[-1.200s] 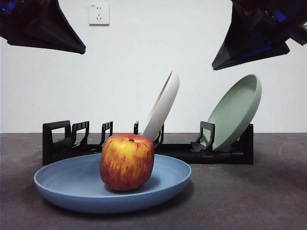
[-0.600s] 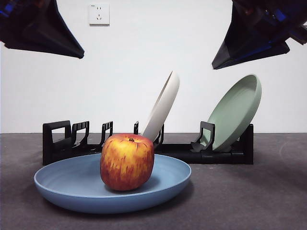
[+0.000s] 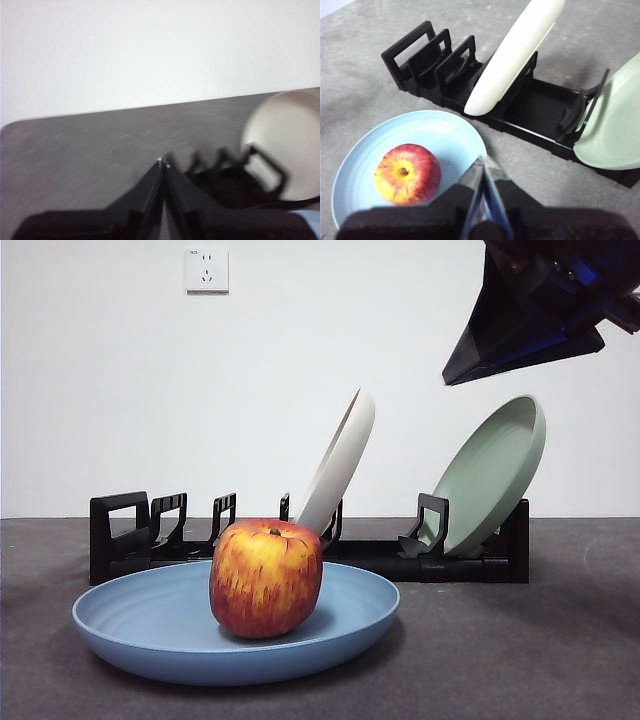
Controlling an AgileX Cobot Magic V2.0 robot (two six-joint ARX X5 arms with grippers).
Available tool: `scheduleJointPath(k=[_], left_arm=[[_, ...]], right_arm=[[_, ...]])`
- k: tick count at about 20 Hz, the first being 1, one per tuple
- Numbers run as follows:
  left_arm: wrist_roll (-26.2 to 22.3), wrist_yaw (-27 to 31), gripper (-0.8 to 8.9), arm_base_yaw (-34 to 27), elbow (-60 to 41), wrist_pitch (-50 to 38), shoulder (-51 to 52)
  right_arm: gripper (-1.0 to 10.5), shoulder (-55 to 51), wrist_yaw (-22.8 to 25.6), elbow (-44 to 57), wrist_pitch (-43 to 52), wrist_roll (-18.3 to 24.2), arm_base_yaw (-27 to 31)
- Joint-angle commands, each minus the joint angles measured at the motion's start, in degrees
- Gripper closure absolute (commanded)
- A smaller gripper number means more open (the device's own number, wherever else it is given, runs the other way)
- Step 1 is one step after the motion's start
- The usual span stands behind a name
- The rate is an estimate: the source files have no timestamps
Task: Take the blue plate from the plate rack,put the plate on the table,take the apple from the table,put the apple in the plate
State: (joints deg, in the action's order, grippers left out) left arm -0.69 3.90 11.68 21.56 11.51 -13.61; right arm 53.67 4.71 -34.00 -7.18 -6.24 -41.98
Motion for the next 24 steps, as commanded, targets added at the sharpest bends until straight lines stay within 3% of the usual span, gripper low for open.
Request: scheduleJointPath(k=[1, 5, 9, 24], left_arm=[[-0.8, -0.7, 8.15, -5.7, -6.4, 0.0, 5.8], [-0.6, -4.7, 8.15, -11.7, -15.9, -2.6, 12.3], [-0.5, -5.1, 8.15, -14.0, -20.7, -3.1, 13.5], [-0.5, -4.9, 8.15, -14.4, -21.4, -1.1, 13.4]], right_arm=[[9.5, -0.1, 0.1, 0.2, 0.5, -0.5, 0.0], [9.5, -0.1, 0.1, 0.2, 0.5, -0.5, 0.0], [9.5, -0.1, 0.2, 0.2, 0.5, -0.5, 0.0], [9.5, -0.1, 0.2, 0.2, 0.5, -0.5, 0.0]])
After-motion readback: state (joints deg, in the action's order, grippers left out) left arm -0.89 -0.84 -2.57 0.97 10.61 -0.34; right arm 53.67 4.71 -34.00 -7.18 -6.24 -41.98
